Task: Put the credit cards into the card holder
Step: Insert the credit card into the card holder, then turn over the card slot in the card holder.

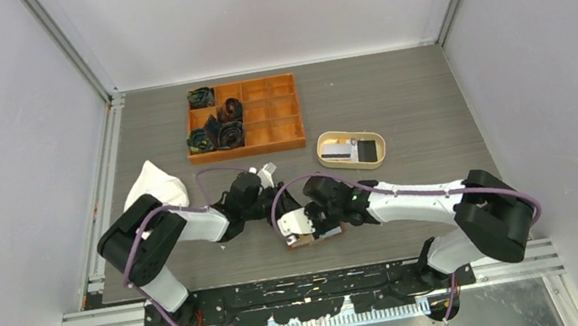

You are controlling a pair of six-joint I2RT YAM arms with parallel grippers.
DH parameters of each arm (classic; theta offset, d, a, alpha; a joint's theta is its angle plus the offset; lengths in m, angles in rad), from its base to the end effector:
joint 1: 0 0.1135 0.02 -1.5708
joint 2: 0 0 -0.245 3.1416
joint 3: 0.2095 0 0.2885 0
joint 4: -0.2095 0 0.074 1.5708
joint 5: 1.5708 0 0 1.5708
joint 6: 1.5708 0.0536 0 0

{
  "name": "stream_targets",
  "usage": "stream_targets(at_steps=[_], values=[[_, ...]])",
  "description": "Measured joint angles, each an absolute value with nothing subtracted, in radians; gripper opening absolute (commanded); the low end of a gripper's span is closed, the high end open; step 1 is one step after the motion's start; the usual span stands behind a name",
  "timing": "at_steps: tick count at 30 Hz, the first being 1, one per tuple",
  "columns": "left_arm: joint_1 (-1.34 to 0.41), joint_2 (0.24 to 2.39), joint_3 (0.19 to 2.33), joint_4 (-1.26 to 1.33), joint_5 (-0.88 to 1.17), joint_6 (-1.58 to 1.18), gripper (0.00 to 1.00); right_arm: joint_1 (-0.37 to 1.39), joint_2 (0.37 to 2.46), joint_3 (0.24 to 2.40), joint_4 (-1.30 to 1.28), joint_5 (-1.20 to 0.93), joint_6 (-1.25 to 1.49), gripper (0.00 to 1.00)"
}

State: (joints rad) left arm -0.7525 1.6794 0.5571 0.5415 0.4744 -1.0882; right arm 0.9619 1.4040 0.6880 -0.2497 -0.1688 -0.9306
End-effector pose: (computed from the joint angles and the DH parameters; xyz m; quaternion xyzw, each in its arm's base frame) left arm 0.2203 -0.2398 0.0620 -0.0328 0.8620 -0.4927 0.1150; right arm 0.1664 0.2543 0.1108 -0.7863 0.5358 0.0851 0.2956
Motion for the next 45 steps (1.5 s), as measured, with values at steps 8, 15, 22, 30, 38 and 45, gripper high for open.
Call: stream_targets(at_steps=[8, 15, 22, 30, 38, 45], values=[[-0.753, 1.579, 0.507, 0.525, 0.444, -1.071, 0.28, 0.841, 1.280, 0.709, -0.393, -0.376, -0.918, 0.12], [-0.773, 1.443, 0.430, 0.540, 0.402, -1.032, 0.21, 0.725, 1.243, 0.756, -0.532, -0.530, -0.965, 0.13], [-0.874, 1.375, 0.400, 0.588, 0.300, -0.988, 0.11, 0.656, 1.282, 0.794, -0.596, -0.643, -0.918, 0.14], [-0.990, 1.336, 0.385, 0.550, 0.060, -0.941, 0.07, 0.556, 1.406, 0.896, -0.648, -0.668, -0.760, 0.15], [-1.035, 1.378, 0.386, 0.523, -0.061, -0.965, 0.14, 0.526, 1.573, 1.011, -0.693, -0.667, -0.561, 0.23], [-1.042, 1.415, 0.406, 0.505, -0.088, -0.986, 0.19, 0.525, 1.671, 1.047, -0.704, -0.636, -0.413, 0.31]])
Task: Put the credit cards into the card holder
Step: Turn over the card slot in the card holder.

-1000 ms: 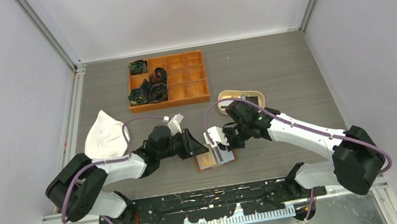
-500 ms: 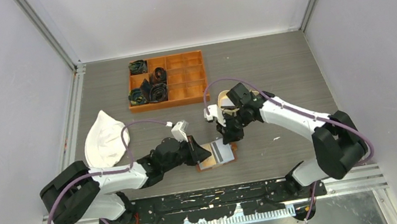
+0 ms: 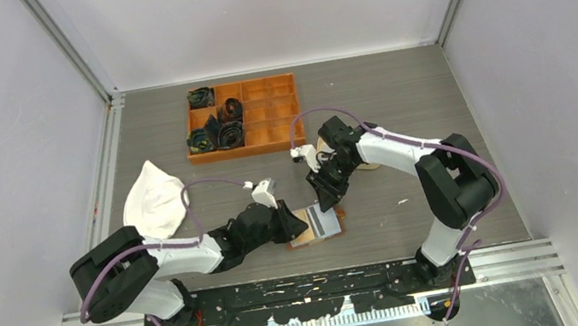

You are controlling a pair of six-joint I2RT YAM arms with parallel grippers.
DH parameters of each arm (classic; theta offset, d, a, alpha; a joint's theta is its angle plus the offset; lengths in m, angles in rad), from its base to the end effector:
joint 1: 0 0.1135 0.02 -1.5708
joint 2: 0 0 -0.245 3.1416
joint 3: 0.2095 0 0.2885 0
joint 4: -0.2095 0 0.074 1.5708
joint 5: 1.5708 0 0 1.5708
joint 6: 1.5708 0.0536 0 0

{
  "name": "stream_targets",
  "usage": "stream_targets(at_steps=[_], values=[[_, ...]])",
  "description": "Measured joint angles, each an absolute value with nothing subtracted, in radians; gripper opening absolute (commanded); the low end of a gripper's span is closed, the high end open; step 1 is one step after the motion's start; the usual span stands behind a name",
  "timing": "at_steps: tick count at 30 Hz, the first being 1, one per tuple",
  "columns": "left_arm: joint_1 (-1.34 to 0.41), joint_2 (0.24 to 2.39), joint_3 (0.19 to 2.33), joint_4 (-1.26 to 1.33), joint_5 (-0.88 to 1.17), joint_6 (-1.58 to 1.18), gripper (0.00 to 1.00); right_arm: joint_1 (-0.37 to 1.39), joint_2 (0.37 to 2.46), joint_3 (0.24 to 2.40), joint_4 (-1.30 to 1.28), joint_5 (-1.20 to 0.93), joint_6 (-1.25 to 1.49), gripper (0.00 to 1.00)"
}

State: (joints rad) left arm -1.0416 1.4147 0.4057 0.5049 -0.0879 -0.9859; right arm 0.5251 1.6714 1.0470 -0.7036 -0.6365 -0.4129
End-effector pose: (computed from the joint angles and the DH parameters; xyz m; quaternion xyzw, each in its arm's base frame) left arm 0.1528 -0.2519 0.0871 0.0016 0.8606 -0.4111 0.3006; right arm 0.2754 0.1964 0.1273 -0.4599 0.8239 0.3166 0.0974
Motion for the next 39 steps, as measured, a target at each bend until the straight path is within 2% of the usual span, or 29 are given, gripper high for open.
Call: stream_targets(at_steps=[9, 21, 26, 39], values=[[-1.042, 1.482, 0.426, 0.512, -0.088, -0.996, 0.19, 0.494, 1.741, 1.069, -0.695, -0.601, -0.299, 0.39], [-1.042, 1.513, 0.443, 0.533, -0.085, -1.010, 0.19, 0.474, 1.782, 1.079, -0.671, -0.591, -0.229, 0.44], [-1.042, 1.513, 0.443, 0.533, -0.085, -1.013, 0.19, 0.467, 1.806, 1.088, -0.670, -0.600, -0.212, 0.43], [-1.042, 1.504, 0.443, 0.529, -0.086, -1.013, 0.19, 0.436, 1.813, 1.110, -0.699, -0.742, -0.211, 0.34]])
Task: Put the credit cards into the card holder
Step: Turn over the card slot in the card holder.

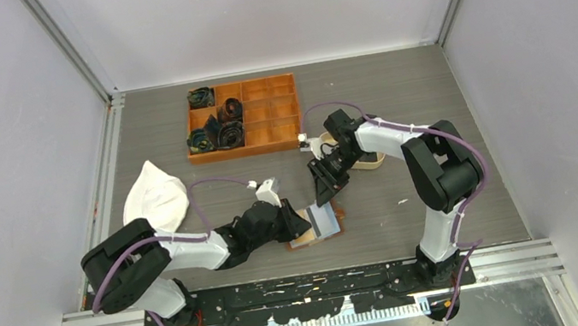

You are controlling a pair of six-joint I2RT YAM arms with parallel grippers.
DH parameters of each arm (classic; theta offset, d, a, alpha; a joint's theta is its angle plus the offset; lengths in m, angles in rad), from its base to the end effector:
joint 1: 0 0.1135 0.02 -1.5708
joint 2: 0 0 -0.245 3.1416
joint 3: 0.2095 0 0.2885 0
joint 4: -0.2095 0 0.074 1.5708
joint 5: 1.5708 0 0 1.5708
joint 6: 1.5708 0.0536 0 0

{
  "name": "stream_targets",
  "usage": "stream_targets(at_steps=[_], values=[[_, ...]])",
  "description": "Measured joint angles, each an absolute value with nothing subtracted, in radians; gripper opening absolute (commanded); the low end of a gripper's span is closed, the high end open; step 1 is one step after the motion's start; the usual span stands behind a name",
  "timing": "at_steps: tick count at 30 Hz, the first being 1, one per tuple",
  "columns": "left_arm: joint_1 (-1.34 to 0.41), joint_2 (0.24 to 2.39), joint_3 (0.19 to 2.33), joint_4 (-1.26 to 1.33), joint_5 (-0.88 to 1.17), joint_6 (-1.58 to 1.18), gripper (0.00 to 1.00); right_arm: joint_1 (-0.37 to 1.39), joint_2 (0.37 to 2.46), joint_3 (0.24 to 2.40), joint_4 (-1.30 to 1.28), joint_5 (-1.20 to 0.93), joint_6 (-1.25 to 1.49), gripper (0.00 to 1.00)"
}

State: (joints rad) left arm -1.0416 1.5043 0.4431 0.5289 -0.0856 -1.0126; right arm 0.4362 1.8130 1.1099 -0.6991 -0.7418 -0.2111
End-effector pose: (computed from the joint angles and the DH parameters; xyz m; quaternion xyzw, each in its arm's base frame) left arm 0.1572 -0.2597 0.0762 -0.0086 0.8676 -0.4051 0.2883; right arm 0.3036 0.1815 0.1028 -0.3243 0.8708 0.3677 0.0374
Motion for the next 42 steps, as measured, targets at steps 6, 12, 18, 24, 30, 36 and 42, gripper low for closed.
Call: stream_targets(at_steps=[6, 12, 18, 24, 30, 36, 42], values=[[-1.042, 1.464, 0.441, 0.524, -0.087, -1.010, 0.19, 0.435, 1.813, 1.121, -0.721, -0.816, -0.217, 0.34], [-1.042, 1.404, 0.423, 0.512, -0.103, -1.002, 0.20, 0.435, 1.813, 1.121, -0.736, -0.877, -0.220, 0.36], [-1.042, 1.325, 0.382, 0.490, -0.131, -0.983, 0.21, 0.435, 1.813, 1.121, -0.739, -0.933, -0.218, 0.38], [-1.042, 1.216, 0.336, 0.460, -0.165, -0.957, 0.39, 0.435, 1.814, 1.121, -0.737, -0.976, -0.203, 0.40], [-1.043, 1.096, 0.263, 0.467, -0.196, -0.931, 0.62, 0.435, 1.846, 1.120, -0.728, -1.025, -0.184, 0.41], [-1.042, 1.069, 0.220, 0.479, -0.194, -0.923, 0.61, 0.436, 1.866, 1.120, -0.710, -1.078, -0.173, 0.43], [-1.043, 1.109, 0.216, 0.533, -0.171, -0.917, 0.50, 0.448, 1.873, 1.119, -0.700, -1.124, -0.175, 0.44]])
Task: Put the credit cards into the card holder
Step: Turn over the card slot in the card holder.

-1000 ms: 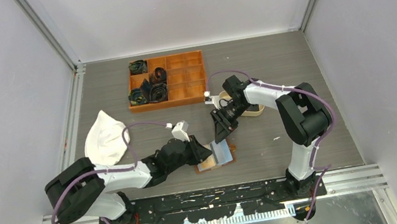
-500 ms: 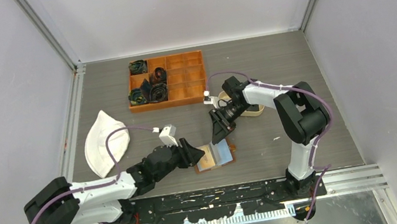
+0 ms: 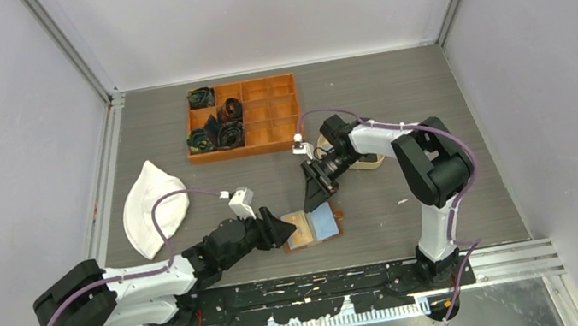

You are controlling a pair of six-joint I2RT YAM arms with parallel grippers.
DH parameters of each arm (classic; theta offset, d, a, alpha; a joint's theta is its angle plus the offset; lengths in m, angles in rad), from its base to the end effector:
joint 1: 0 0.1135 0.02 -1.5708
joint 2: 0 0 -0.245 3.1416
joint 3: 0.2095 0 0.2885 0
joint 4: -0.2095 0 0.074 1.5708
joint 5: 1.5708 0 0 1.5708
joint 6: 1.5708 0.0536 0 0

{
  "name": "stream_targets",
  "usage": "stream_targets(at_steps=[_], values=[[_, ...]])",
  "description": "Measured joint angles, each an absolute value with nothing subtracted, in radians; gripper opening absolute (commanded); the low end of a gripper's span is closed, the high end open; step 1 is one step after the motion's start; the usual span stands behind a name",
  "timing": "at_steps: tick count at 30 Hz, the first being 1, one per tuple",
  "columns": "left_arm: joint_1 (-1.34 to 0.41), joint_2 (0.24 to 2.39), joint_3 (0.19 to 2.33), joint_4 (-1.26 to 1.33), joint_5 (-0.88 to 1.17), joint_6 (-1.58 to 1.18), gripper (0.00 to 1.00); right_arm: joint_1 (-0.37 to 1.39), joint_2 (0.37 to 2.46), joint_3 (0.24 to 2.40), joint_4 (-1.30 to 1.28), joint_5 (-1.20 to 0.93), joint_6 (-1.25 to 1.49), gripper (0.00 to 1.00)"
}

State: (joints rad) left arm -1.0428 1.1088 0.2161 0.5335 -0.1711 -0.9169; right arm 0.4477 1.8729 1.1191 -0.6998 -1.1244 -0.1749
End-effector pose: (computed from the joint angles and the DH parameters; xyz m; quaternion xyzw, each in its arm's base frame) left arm 0.1355 -0.2142 0.1061 0.0030 0.8205 -0.4320 0.3744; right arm 0.2955 0.1956 0.1015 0.2884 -0.7945 -0.5339 0.0233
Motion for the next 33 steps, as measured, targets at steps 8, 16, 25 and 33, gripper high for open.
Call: stream_targets(at_steps=[8, 16, 25, 33], values=[[-1.042, 1.111, 0.192, 0.556, -0.171, -0.932, 0.41, 0.496, 1.900, 1.116, -0.672, -1.126, -0.174, 0.42], [-1.042, 1.077, 0.192, 0.551, -0.174, -0.937, 0.39, 0.550, 1.906, 1.113, -0.627, -1.093, -0.151, 0.40], [-1.042, 1.073, 0.192, 0.528, -0.172, -0.942, 0.39, 0.582, 1.934, 1.113, -0.619, -1.033, -0.150, 0.39], [-1.042, 1.097, 0.192, 0.523, -0.156, -0.959, 0.27, 0.587, 1.936, 1.113, -0.625, -0.962, -0.159, 0.17]])
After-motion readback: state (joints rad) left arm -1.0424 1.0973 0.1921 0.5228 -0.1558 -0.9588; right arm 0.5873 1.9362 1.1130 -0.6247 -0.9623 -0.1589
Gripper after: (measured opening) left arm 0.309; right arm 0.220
